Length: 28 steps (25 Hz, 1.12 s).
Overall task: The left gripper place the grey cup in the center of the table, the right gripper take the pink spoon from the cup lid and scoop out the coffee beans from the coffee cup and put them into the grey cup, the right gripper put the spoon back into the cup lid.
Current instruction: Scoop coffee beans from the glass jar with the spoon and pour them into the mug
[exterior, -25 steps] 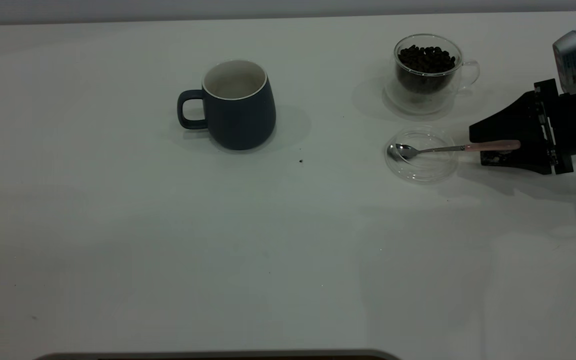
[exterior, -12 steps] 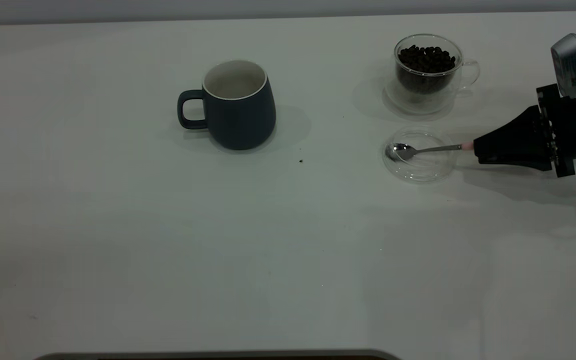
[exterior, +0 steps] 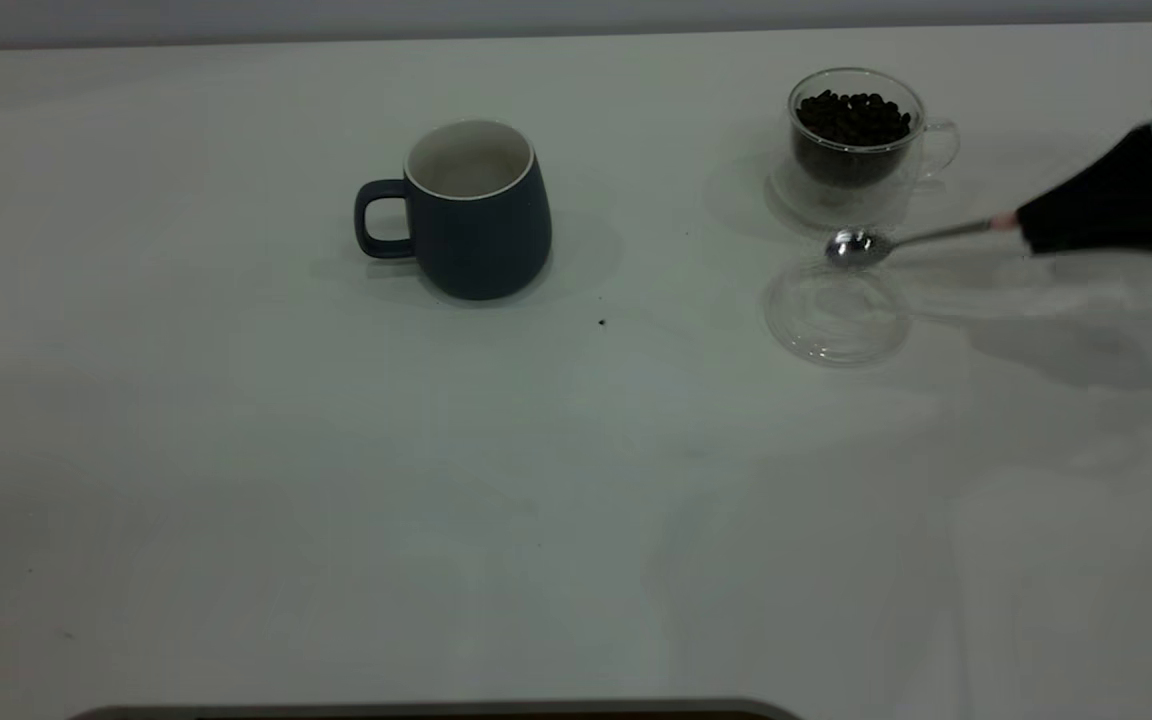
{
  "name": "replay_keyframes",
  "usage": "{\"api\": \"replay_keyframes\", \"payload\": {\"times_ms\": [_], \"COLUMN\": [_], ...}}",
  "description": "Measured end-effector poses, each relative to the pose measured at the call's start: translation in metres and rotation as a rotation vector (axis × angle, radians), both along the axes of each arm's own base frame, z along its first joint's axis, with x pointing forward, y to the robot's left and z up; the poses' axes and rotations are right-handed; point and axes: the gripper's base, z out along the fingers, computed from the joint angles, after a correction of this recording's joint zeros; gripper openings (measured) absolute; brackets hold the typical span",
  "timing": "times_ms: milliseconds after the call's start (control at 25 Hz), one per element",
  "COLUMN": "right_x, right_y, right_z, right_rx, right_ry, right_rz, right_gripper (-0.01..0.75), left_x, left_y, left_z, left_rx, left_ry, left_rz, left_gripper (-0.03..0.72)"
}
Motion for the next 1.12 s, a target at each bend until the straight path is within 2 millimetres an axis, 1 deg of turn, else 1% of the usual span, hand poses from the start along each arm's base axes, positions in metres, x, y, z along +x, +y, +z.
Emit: {"api": "replay_keyframes", "payload": {"times_ms": [40, 200, 280, 360, 480, 520, 640, 720, 840, 1120], "right_x": [0.001, 0.009, 0.02, 0.036, 0.06, 0.068, 0.08, 0.084, 0.086, 0.085], "right_y": [0.0, 0.003, 0.004, 0.004, 0.002, 0.001, 0.001, 0.001, 0.003, 0.005], "right_z": [0.009, 0.058, 0.076, 0.085, 0.077, 0.069, 0.043, 0.029, 0.019, 0.013], "right_rx": [-0.001, 0.021, 0.013, -0.005, -0.046, -0.064, -0.1, -0.109, -0.109, -0.067], "right_ry": [-0.017, -0.132, -0.189, -0.216, -0.195, -0.178, -0.119, -0.093, -0.077, -0.012], "right_rz": [0.008, 0.061, 0.076, 0.063, -0.005, -0.027, -0.061, -0.084, -0.09, -0.128], "right_gripper": [0.097, 0.097, 0.097, 0.097, 0.097, 0.097, 0.097, 0.097, 0.097, 0.097], "left_x": [0.0, 0.0, 0.0, 0.0, 0.0, 0.0, 0.0, 0.0, 0.0, 0.0], "left_y": [0.0, 0.0, 0.0, 0.0, 0.0, 0.0, 0.0, 0.0, 0.0, 0.0], "left_z": [0.0, 0.0, 0.0, 0.0, 0.0, 0.0, 0.0, 0.0, 0.0, 0.0], "left_rx": [0.0, 0.0, 0.0, 0.0, 0.0, 0.0, 0.0, 0.0, 0.001, 0.002], "left_ry": [0.0, 0.0, 0.0, 0.0, 0.0, 0.0, 0.0, 0.0, 0.0, 0.0], "left_rz": [0.0, 0.0, 0.0, 0.0, 0.0, 0.0, 0.0, 0.0, -0.001, -0.001], "left_gripper": [0.501, 0.501, 0.501, 0.501, 0.501, 0.501, 0.501, 0.501, 0.501, 0.501]}}
